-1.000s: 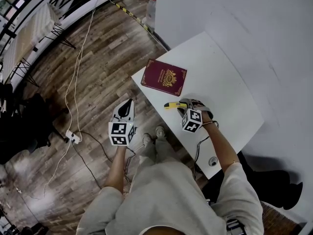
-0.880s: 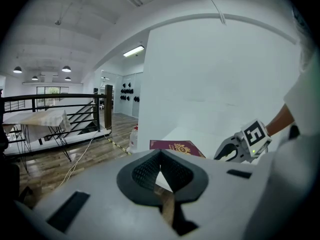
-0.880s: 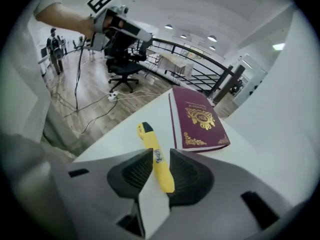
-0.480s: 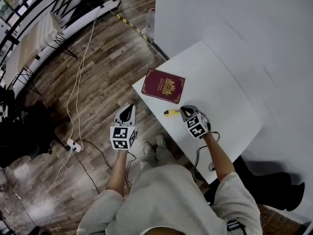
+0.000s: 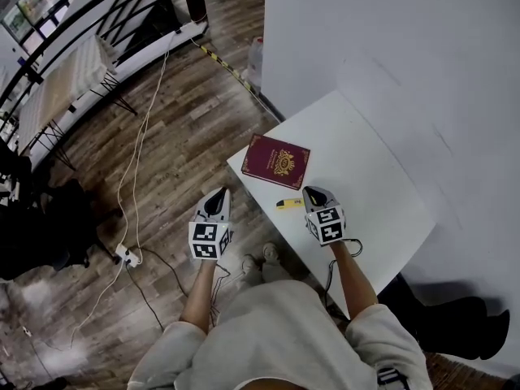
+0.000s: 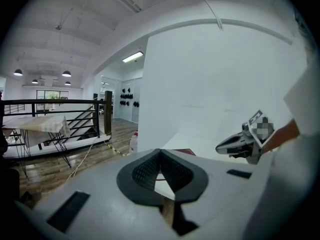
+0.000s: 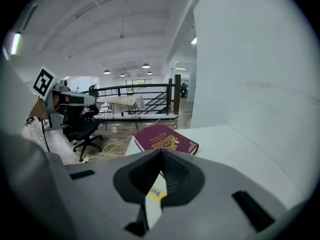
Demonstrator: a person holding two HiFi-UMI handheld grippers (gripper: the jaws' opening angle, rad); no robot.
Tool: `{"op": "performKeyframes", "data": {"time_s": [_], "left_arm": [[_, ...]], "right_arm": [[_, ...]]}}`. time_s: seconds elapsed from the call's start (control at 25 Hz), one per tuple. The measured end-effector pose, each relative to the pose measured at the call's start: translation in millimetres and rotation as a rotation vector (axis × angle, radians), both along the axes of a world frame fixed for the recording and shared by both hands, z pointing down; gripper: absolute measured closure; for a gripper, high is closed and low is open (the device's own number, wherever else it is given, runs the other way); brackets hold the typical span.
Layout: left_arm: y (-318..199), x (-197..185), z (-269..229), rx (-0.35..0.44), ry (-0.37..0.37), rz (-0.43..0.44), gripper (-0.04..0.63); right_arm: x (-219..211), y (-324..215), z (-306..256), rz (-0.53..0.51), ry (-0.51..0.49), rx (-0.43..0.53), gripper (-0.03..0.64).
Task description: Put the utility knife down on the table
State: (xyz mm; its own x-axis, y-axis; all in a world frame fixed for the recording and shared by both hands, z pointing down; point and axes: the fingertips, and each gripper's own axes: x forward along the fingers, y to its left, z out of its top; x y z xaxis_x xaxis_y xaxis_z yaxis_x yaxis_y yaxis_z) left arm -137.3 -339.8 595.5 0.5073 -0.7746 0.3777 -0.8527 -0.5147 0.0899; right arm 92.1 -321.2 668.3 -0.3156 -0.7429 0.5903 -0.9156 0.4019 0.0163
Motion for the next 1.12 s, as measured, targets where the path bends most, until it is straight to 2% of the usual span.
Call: {"op": "performKeyframes", "data": {"time_s": [0.36, 0.64, 1.12], "left_arm": [[-9, -4, -28, 0.06, 0.002, -0.002, 0.589], [-23, -11, -54, 0.119, 0.009, -0.014, 0.589], [-39, -19, -82, 0.179, 0.01, -0.027, 0.589]], "right_arm": [[-4, -10, -56, 0.064, -0.062, 0.145, 0.618], [-2, -22, -99, 0.092, -0.062, 0.242, 0.618], [-6, -33, -128, 0.107, -0.06, 0.309, 0.62]]}}
